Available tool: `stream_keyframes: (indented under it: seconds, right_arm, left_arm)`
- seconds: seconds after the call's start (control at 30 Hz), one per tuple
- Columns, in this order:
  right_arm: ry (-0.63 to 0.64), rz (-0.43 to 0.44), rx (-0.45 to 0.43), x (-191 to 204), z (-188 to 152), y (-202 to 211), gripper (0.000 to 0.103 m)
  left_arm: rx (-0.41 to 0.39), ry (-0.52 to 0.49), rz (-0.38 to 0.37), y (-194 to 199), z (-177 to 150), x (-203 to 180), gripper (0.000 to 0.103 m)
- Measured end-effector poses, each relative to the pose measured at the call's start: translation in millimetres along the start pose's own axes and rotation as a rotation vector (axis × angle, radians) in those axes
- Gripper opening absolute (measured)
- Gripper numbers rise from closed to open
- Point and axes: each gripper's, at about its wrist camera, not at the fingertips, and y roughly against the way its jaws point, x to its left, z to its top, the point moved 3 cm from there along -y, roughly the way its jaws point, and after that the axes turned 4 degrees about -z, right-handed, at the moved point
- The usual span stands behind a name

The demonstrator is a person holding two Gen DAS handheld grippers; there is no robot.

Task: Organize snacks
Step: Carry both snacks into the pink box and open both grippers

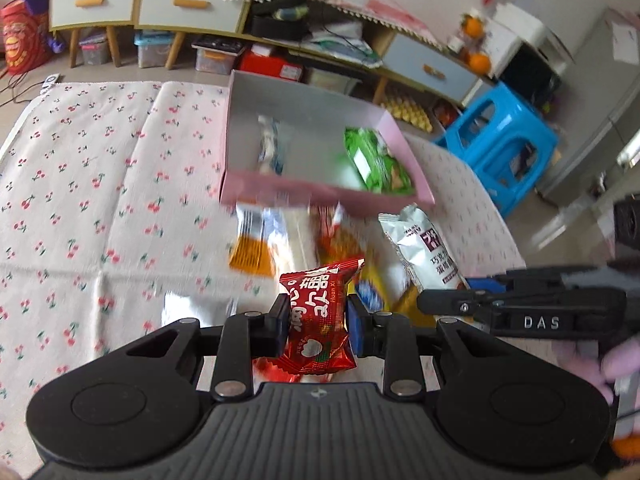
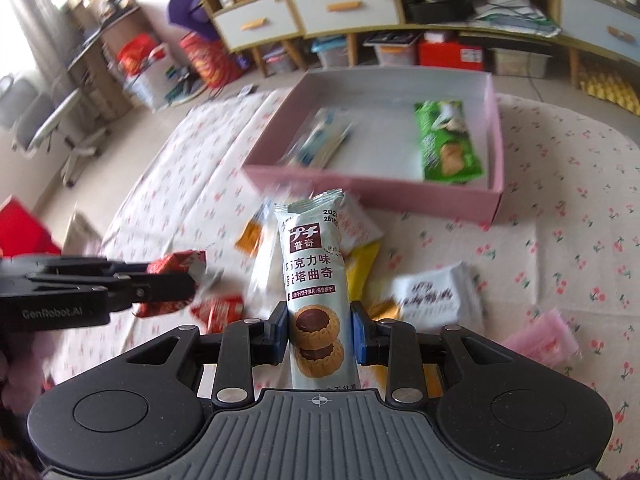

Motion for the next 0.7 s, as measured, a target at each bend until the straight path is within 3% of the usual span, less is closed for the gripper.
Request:
stream_keyframes:
  seconds: [0.2,0.33,0.5,0.7]
  right_arm:
    - [-0.118,-0.008,-0.022,-19.7,30.2,-11.5,0.030]
    - [-0.160,-0.005,-0.046,-30.6,59.5,-21.8,0.030]
    - [-0.234,-0.010,-0.056,-53.5,97.3,-48.0,0.030]
    - [-0.310,0.011,-0.054,-76.3,120.0,-85.7,0.030]
  left_arm:
    - [-0.047,0.098,0.017,-20.0,27.2,-1.1,0.026]
    - [-0.067,0.075,0.029,-40.5,55.7,-6.7,0.027]
    - [-0.098,0.103,-0.005,-70.8,85.3,2.7,0.027]
    - [-0.113,0.130,-0.040,-100.0,92.8,14.9,0.027]
